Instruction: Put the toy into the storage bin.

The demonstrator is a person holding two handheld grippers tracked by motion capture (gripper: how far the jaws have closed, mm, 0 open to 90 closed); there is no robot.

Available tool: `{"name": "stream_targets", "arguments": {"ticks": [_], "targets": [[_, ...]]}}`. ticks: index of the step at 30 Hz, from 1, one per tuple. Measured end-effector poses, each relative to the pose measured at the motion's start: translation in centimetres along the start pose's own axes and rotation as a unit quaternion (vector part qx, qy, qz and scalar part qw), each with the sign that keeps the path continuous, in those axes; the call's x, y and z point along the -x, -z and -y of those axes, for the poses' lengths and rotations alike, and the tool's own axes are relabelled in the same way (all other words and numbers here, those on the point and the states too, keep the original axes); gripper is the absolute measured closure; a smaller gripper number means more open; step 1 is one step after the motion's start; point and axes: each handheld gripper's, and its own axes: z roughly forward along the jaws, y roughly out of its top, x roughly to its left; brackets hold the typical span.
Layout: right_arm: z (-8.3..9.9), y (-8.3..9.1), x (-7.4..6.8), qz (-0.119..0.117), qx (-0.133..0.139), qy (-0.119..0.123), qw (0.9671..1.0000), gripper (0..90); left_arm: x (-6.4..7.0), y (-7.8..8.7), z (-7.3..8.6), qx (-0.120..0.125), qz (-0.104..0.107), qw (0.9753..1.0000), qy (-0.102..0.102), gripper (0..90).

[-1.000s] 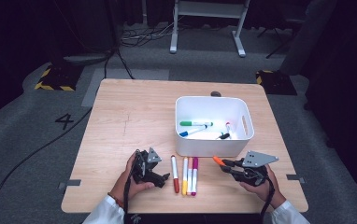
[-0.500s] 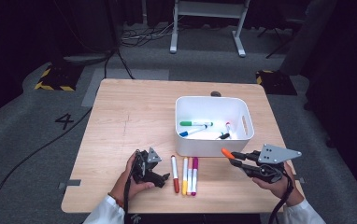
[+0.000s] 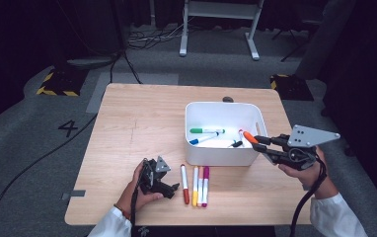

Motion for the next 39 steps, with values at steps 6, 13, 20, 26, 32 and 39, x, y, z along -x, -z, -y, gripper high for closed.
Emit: {"name": "stream_targets", "arguments": {"ticks": [6, 13, 20, 26, 32, 39], "targets": [[-1.4, -1.2, 1.8, 0.004, -0.017, 0.008, 0.9998, 74.7, 0.0, 0.0, 0.0, 0.000, 0.000, 1.0000, 0.001, 0.4], [-1.4, -4.4, 4.2, 0.003, -0.056, 0.019, 0.9983, 74.7, 0.0, 0.0, 0.0, 0.000, -0.001, 1.0000, -0.001, 0.4], [-1.3, -6.4, 5.5, -0.013, -0.059, 0.010, 0.9981, 74.7, 0.0, 0.0, 0.0, 0.000, -0.001, 1.0000, -0.001, 0.4], [-0.8, -8.5, 5.4, -0.028, -0.096, 0.013, 0.9949, 74.6, 0.0, 0.0, 0.0, 0.000, -0.001, 1.0000, -0.001, 0.4], [0.4, -10.9, 4.6, -0.055, -0.163, 0.022, 0.9849, 74.6, 0.0, 0.0, 0.0, 0.000, -0.001, 1.0000, -0.001, 0.4], [1.2, -12.2, 4.1, -0.074, -0.205, 0.023, 0.9758, 74.5, 0.0, 0.0, 0.0, 0.000, -0.001, 1.0000, -0.001, 0.4]]}}
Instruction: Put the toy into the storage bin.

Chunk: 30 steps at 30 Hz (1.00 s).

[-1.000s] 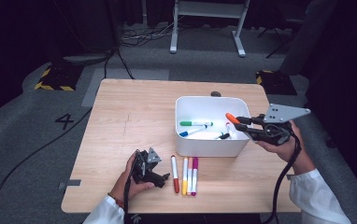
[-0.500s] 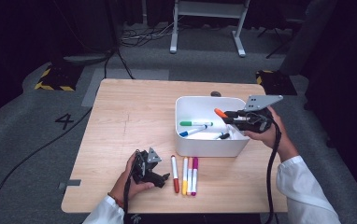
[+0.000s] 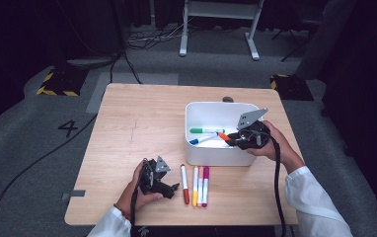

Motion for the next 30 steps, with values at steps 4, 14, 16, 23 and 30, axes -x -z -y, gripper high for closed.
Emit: {"name": "stream_targets", "arguments": {"ticks": [4, 14, 16, 23, 30], "targets": [[0.1, -0.5, -0.1, -0.001, -0.009, -0.004, 0.9999, 74.4, 0.0, 0.0, 0.0, 0.000, 0.000, 1.0000, 0.000, 0.4], [0.3, -0.2, 0.1, 0.002, 0.008, -0.022, 0.9997, 65.1, 0.0, 0.0, 0.0, 0.000, 0.000, 1.0000, 0.000, 0.4], [0.4, -0.1, 0.0, 0.005, 0.016, -0.027, 0.9995, 61.8, 0.0, 0.0, 0.0, 0.000, 0.000, 1.0000, 0.000, 0.4], [0.9, 0.6, -0.4, 0.018, 0.064, -0.045, 0.9968, 50.9, 0.0, 0.0, 0.0, 0.000, 0.000, 1.0000, 0.000, 0.4], [1.5, 2.9, -1.1, 0.046, 0.128, -0.073, 0.9879, 39.4, 0.0, 0.0, 0.0, 0.000, 0.000, 1.0000, 0.000, 0.3]]}}
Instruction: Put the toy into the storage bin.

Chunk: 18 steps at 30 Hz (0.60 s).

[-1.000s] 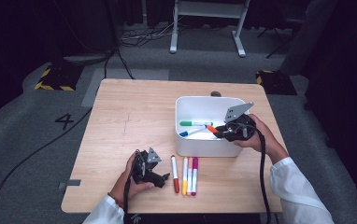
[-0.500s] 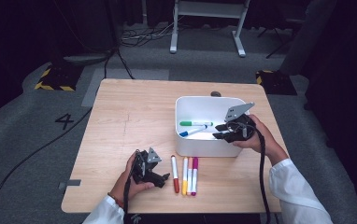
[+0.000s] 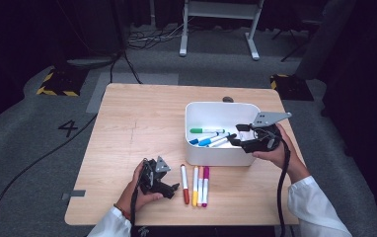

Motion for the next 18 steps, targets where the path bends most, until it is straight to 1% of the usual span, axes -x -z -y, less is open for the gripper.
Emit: {"name": "stream_targets", "arguments": {"ticks": [2, 6, 9, 11, 15, 18], "targets": [[0.0, 0.9, -0.4, 0.014, 0.014, -0.001, 0.9998, 36.8, 0.0, 0.0, 0.0, 0.000, 0.000, 1.0000, 0.000, 0.3], [0.4, 2.4, -1.3, 0.026, 0.036, -0.003, 0.9990, 35.9, 0.0, 0.0, 0.0, 0.000, 0.000, 1.0000, 0.000, 0.4], [0.9, 3.4, -2.2, 0.023, 0.050, -0.002, 0.9985, 35.5, 0.0, 0.0, 0.0, 0.000, 0.000, 1.0000, 0.000, 0.4], [1.3, 3.7, -2.9, 0.018, 0.052, 0.001, 0.9985, 35.2, 0.0, 0.0, 0.0, 0.000, 0.000, 1.0000, 0.000, 0.3], [2.5, 3.8, -4.6, 0.009, 0.052, 0.012, 0.9985, 34.4, 0.0, 0.0, 0.0, 0.000, 0.000, 1.0000, 0.000, 0.3], [3.6, 3.4, -6.0, 0.004, 0.051, 0.019, 0.9985, 34.3, 0.0, 0.0, 0.0, 0.000, 0.000, 1.0000, 0.000, 0.4]]}}
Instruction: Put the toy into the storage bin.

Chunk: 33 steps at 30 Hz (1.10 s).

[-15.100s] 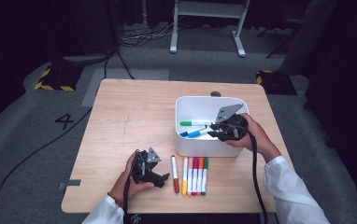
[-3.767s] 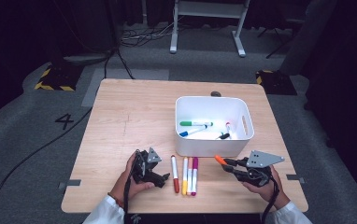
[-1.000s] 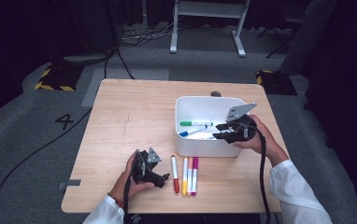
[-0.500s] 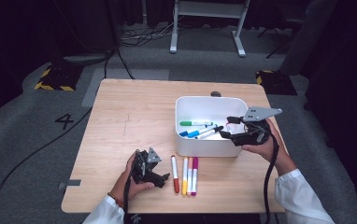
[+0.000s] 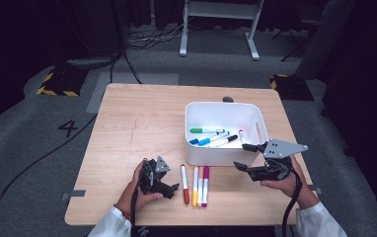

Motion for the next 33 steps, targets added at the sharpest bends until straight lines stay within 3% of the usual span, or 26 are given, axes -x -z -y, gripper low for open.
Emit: {"name": "stream_targets", "arguments": {"ticks": [5, 10, 13, 21, 33], "targets": [[2.0, -1.7, -2.1, -0.022, -0.020, 0.002, 0.9995, 35.0, 0.0, 0.0, 0.0, 0.000, 0.000, 1.0000, 0.000, 0.4], [4.1, -4.9, -3.5, -0.032, -0.040, -0.014, 0.9986, 35.0, 0.0, 0.0, 0.0, 0.000, 0.000, 1.0000, 0.000, 0.4], [5.2, -7.1, -4.1, -0.026, -0.057, -0.022, 0.9978, 35.4, 0.0, 0.0, 0.0, 0.000, 0.000, 1.0000, 0.000, 0.4], [6.2, -10.1, -4.4, -0.030, -0.059, -0.064, 0.9958, 35.9, 0.0, 0.0, 0.0, 0.000, 0.000, 1.0000, 0.000, 0.4], [6.9, -12.4, -5.0, -0.023, -0.084, -0.062, 0.9943, 35.9, 0.0, 0.0, 0.0, 0.000, 0.000, 1.0000, 0.000, 0.4]]}}
